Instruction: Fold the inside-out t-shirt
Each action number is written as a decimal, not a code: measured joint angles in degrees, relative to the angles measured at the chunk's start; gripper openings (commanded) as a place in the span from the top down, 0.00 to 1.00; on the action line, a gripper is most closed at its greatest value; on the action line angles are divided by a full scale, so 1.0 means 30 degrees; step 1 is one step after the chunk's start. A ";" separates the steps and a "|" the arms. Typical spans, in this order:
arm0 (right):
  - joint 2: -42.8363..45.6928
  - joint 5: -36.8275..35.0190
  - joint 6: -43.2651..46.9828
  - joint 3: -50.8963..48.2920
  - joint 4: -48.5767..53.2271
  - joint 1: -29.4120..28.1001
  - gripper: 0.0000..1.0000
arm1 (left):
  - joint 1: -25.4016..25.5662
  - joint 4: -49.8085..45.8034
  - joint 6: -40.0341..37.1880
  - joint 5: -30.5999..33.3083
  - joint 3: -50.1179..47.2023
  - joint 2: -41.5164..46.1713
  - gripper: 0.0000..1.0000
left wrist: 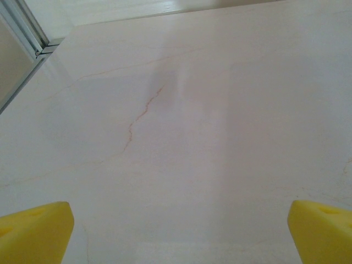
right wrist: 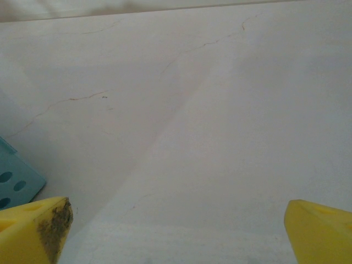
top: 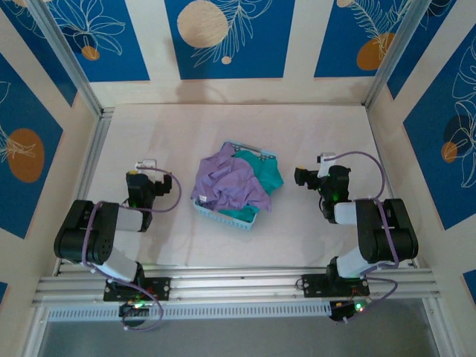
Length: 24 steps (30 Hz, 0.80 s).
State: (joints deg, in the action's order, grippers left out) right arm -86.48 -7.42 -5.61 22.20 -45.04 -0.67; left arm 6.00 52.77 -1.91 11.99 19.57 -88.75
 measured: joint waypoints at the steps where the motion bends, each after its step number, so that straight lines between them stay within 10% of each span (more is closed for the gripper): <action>1: -0.0007 0.0000 0.0000 0.0000 0.0000 0.0015 0.01 | 0.0000 0.0000 0.0000 0.0000 0.0000 0.0000 0.00; 11: 0.0022 -0.0080 -0.0029 0.0036 0.0102 0.0015 0.01 | 0.0000 -0.0656 0.0015 0.0182 0.0007 0.0532 0.00; 20: 0.7053 -0.1049 -0.2433 0.3861 0.8932 0.0036 0.05 | 0.0000 -0.9231 0.3293 -0.0546 0.3067 0.8823 0.00; 24: 0.8619 -0.0437 -0.2565 0.6470 1.2291 -0.3235 0.06 | 0.0102 -1.1307 0.5923 -0.3344 0.3650 1.0557 0.00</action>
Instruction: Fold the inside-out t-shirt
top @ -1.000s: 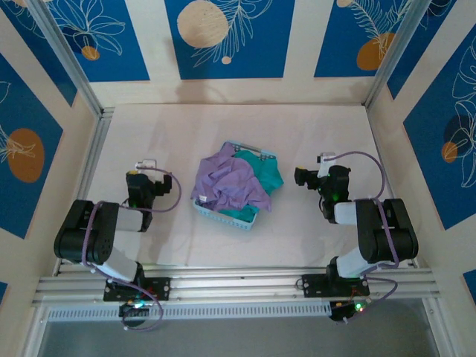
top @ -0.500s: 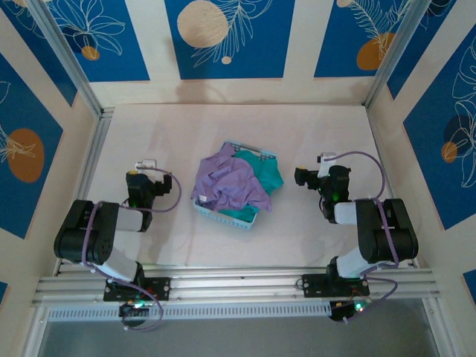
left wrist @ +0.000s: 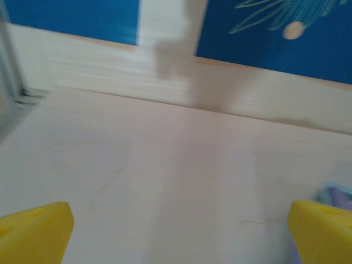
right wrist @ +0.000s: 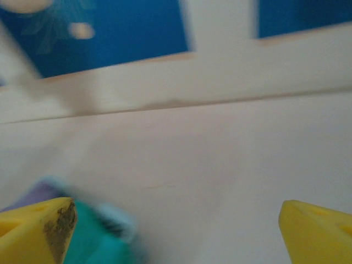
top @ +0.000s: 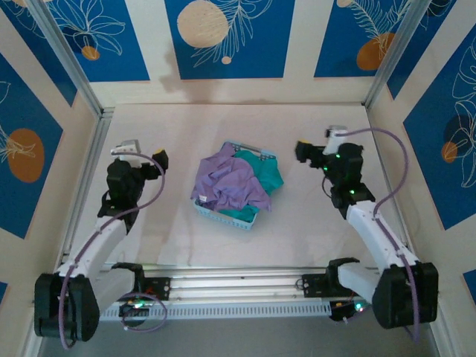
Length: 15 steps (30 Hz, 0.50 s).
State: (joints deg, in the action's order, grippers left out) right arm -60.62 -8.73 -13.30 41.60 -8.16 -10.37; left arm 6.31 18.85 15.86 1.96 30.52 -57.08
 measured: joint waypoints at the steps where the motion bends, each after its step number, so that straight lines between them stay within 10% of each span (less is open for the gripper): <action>1: -0.0328 0.0029 0.0226 0.0882 0.0940 -0.1902 0.06 | 0.0168 -0.0656 0.0619 -0.0619 0.0073 0.0153 0.00; 9: -0.6659 0.0102 0.1093 0.5778 0.6186 -0.8874 0.15 | 0.1377 -0.5384 0.2069 -0.2251 0.1836 -0.0678 0.01; 15: -1.0681 0.1035 0.0597 0.6907 0.7388 -0.9136 0.65 | 0.2543 -0.7424 0.2098 -0.2375 0.2594 -0.0801 0.05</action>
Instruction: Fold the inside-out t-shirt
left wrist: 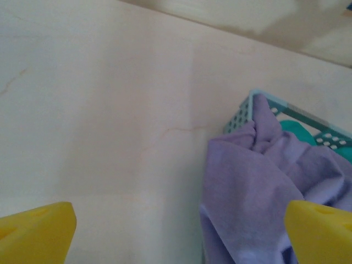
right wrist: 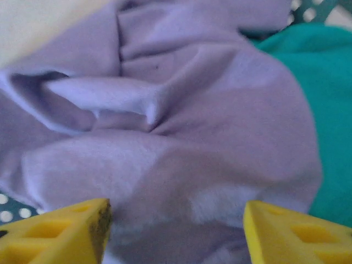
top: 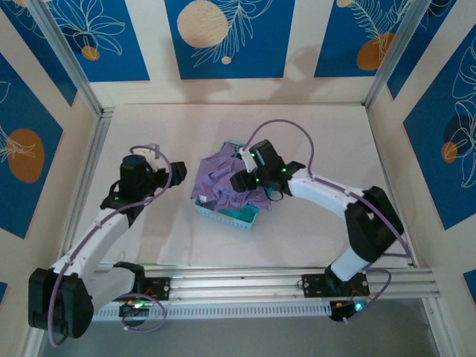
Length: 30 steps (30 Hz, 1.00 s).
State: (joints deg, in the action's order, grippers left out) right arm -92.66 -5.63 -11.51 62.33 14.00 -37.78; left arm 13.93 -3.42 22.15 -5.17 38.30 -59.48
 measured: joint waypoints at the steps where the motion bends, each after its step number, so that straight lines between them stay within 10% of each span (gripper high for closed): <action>1: -0.0736 0.0313 -0.0073 0.0510 0.0117 0.0000 0.75 | 0.0291 -0.0219 -0.0015 0.0000 0.0036 0.0000 0.06; 4: -0.1945 0.1056 -0.0306 0.1792 0.0437 0.0029 0.98 | 0.1107 -0.0780 -0.0051 -0.0138 0.0044 0.0000 0.07; 17: 0.2718 0.6921 -0.3271 0.1843 -0.2040 0.1413 1.00 | 0.3679 0.4663 -0.0189 -0.5668 -0.0823 -0.1122 0.02; 21: 0.2834 0.8021 -0.4197 0.1785 -0.2878 0.1501 1.00 | 0.4102 0.6521 -0.0015 -0.6739 -0.0109 -0.3621 0.25; 24: 0.2827 0.8531 -0.4845 0.1778 -0.3257 0.1632 0.98 | 0.4306 0.7949 0.0525 -0.7643 0.0860 -0.5697 0.75; 30: 0.3366 0.7198 -0.4590 0.2025 -0.1902 0.2346 0.58 | 0.4095 0.6601 0.0452 -0.6666 0.3373 -0.6280 0.83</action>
State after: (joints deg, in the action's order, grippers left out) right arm -82.56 15.97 -25.28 68.40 8.29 -30.74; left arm 26.22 16.38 23.51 -25.17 48.42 -78.32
